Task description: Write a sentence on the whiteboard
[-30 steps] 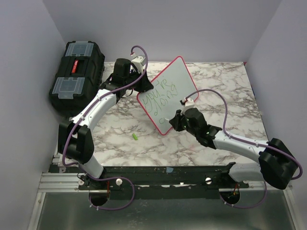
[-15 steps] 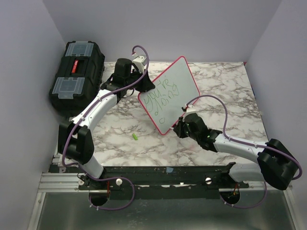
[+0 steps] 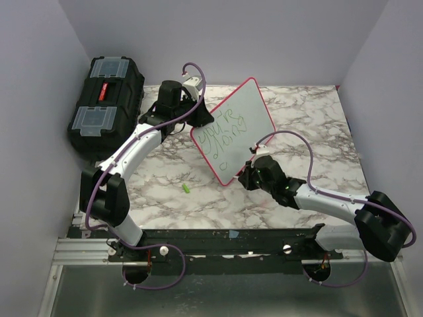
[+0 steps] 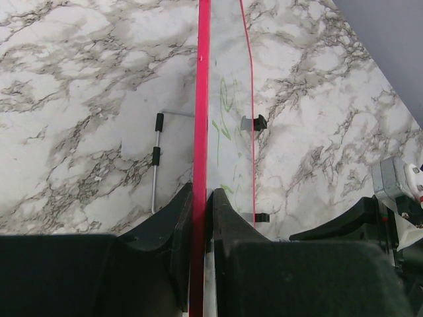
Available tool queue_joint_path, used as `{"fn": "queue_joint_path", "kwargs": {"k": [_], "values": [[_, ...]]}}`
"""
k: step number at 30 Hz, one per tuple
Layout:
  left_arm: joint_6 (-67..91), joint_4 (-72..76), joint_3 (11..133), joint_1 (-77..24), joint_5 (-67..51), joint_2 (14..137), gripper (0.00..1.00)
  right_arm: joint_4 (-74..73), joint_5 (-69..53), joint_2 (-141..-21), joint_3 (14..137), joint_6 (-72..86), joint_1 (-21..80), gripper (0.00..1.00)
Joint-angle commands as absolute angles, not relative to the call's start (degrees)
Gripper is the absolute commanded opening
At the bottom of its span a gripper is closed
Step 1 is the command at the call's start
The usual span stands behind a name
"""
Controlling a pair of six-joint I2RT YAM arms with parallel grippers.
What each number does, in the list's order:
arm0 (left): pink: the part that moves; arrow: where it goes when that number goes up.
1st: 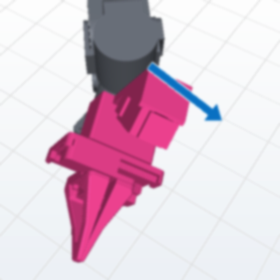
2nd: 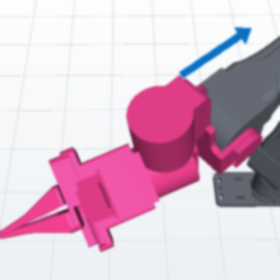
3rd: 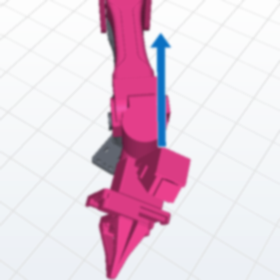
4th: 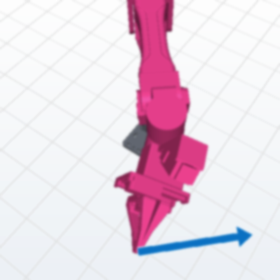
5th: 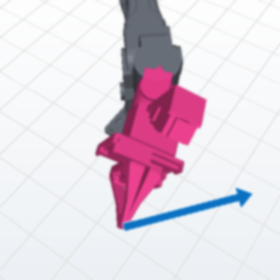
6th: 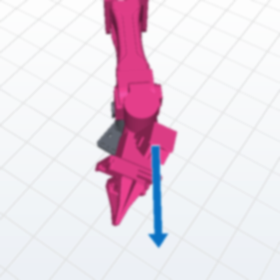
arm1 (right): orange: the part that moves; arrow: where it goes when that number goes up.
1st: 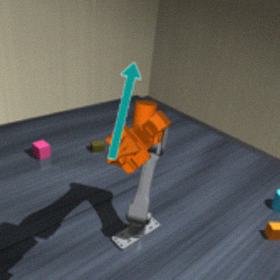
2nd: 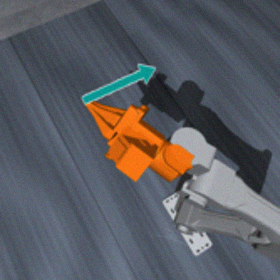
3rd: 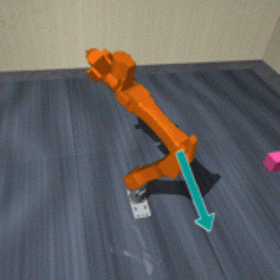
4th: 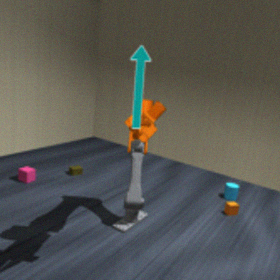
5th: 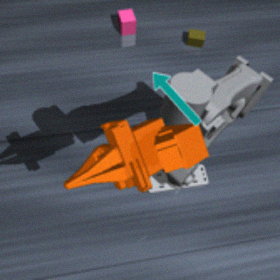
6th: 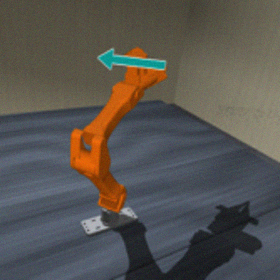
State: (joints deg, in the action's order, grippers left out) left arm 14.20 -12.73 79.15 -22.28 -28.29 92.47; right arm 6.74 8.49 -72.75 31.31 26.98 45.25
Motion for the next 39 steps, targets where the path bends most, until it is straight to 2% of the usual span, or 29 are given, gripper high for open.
{"fn": "queue_joint_path", "kwargs": {"k": [1,19,27,33,39], "values": [[11.4,-16.8,76.8,-24.0,-28.8,93.8,0.0,9.3,3.4,-74.1,33.3,27.3,45.5,0.01],[11.0,-16.4,76.7,-23.9,-29.0,94.6,0.0,11.4,2.9,-73.1,35.5,27.8,45.5,0.01],[10.5,-16.3,75.9,-23.1,-29.0,94.4,0.0,5.7,4.1,-64.4,34.8,27.3,45.5,0.01],[10.2,-16.1,74.8,-22.0,-28.7,94.0,0.0,2.6,8.4,-53.6,31.2,27.2,45.5,0.01],[10.0,-16.3,73.9,-21.9,-28.7,93.0,0.0,0.9,16.0,-56.9,33.4,27.5,45.5,0.01]]}}
